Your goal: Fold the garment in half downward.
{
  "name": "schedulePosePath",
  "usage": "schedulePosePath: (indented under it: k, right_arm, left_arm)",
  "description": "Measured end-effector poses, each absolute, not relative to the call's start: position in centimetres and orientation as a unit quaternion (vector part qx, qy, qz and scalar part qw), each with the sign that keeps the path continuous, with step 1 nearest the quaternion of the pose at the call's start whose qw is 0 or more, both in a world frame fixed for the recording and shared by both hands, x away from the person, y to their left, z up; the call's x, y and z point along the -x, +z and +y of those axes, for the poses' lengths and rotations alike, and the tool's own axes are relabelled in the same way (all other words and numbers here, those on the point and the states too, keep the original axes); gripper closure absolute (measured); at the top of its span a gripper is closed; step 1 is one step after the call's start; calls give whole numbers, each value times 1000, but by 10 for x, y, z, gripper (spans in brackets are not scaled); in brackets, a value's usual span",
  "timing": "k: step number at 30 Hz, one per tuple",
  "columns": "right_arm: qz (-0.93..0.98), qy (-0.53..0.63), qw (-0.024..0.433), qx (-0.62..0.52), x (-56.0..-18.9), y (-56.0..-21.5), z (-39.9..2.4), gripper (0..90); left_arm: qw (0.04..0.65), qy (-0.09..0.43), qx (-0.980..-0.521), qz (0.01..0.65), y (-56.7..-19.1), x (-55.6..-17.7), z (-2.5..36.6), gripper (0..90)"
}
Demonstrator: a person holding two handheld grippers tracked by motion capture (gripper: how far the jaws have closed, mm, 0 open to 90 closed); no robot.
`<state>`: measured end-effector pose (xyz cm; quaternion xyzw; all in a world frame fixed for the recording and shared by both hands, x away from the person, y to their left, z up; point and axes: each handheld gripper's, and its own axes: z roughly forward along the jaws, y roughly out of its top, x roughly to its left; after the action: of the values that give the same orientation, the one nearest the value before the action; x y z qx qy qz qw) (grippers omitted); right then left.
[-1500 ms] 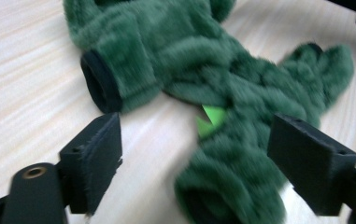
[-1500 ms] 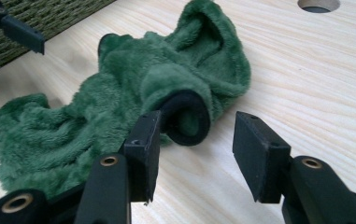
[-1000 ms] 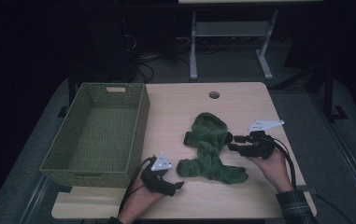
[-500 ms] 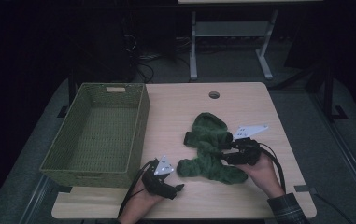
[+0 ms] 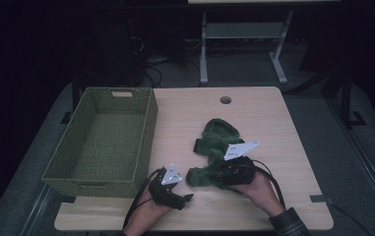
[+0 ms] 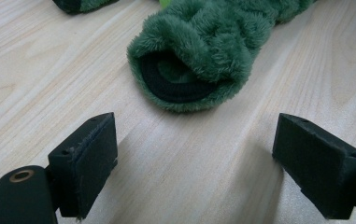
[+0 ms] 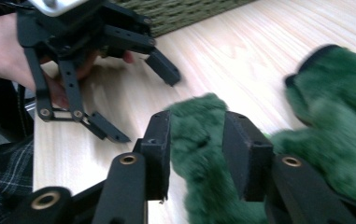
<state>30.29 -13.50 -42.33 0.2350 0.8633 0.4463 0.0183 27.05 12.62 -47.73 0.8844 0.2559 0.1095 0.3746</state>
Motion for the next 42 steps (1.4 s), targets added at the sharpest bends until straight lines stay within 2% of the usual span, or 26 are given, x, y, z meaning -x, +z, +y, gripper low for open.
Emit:
schedulePosePath:
  k: [13, 20, 23, 31, 42]
  right_arm:
    - [880, 429, 5, -201, -298, -435, -92, 671]
    - [905, 383, 30, -183, -300, -452, -74, 674]
    - [910, 367, 33, -189, -299, -459, -70, 737]
    - [910, 366, 44, -189, -298, -462, -70, 845]
    - [866, 454, 17, -208, -294, -430, -104, 839]
  left_arm:
    - [376, 107, -885, 255, -477, -270, 127, 132]
    - [373, 108, -886, 251, -477, -271, 127, 132]
    - [375, 107, -886, 252, -477, -271, 127, 132]
    - [373, 107, -887, 252, -477, -271, 128, 132]
    - [376, 106, -885, 254, -478, -270, 127, 132]
